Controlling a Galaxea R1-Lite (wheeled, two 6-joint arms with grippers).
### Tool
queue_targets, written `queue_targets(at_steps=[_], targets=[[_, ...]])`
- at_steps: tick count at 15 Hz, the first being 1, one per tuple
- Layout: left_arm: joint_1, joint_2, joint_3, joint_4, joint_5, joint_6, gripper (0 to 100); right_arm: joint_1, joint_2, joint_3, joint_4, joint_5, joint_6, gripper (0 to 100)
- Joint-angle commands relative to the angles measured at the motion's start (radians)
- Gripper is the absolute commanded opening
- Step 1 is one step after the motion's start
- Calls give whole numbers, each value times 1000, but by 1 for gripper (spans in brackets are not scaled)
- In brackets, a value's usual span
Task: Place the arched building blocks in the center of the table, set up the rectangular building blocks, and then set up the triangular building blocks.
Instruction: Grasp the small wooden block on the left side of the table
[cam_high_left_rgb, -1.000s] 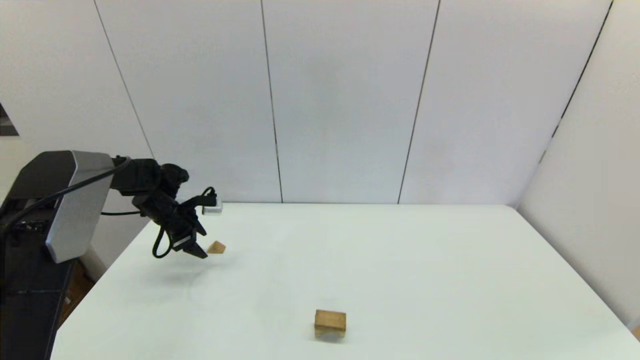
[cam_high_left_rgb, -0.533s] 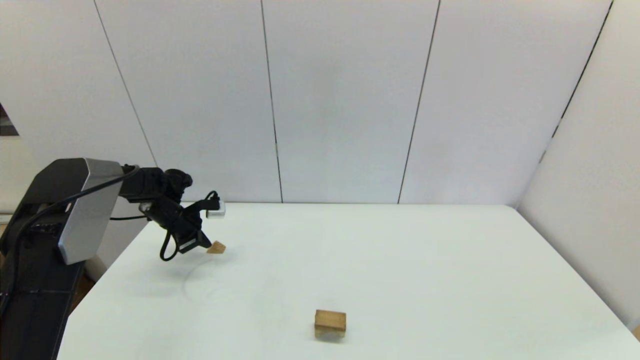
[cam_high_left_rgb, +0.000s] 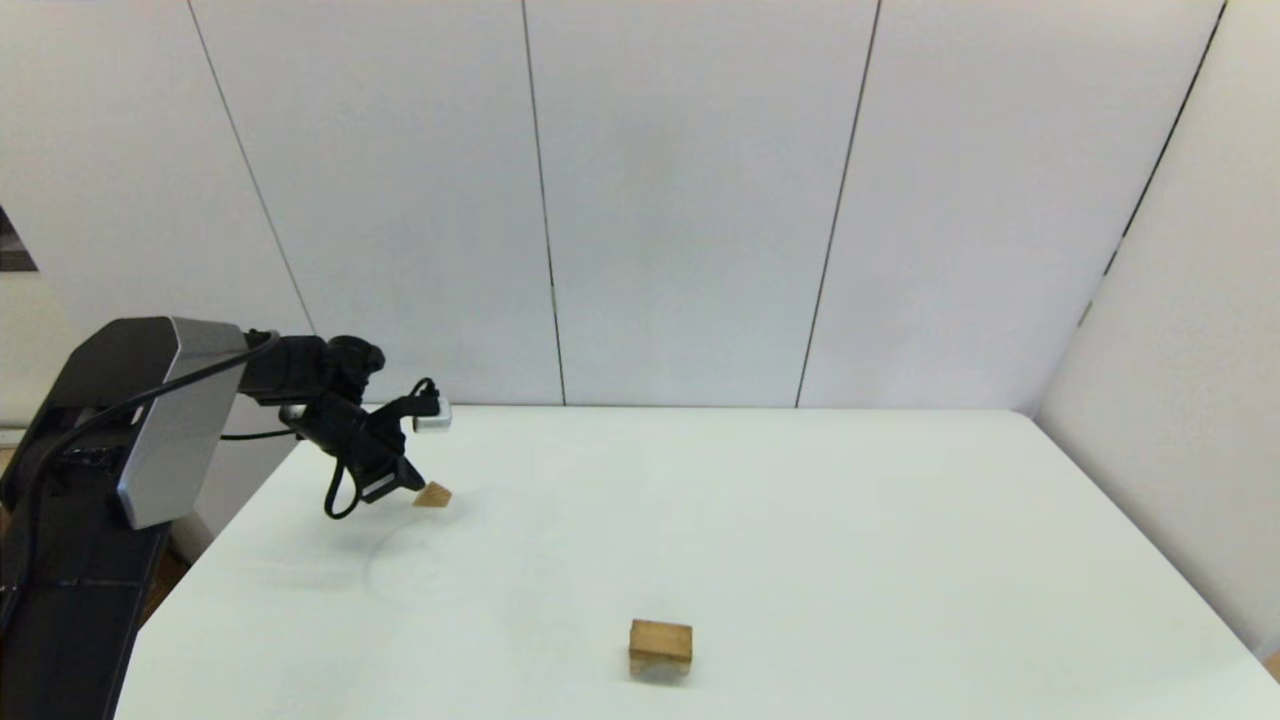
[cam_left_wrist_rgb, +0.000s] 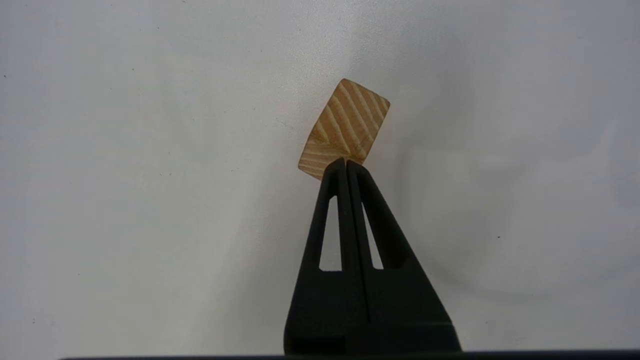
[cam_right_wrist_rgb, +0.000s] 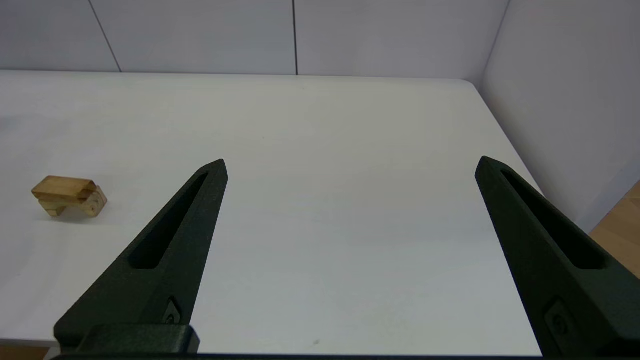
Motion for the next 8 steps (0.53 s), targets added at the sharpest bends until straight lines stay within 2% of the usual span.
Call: queue_targets(at_steps=[1,2,8], targets=[[0,-2,0,6,0,-7,0,0,0,0,0,0,0,100],[0,-2,0,7,0,-15,100,0,0,0,0,0,0,100],[0,-4,0,-2,0,-15,100,0,0,0,0,0,0,100]])
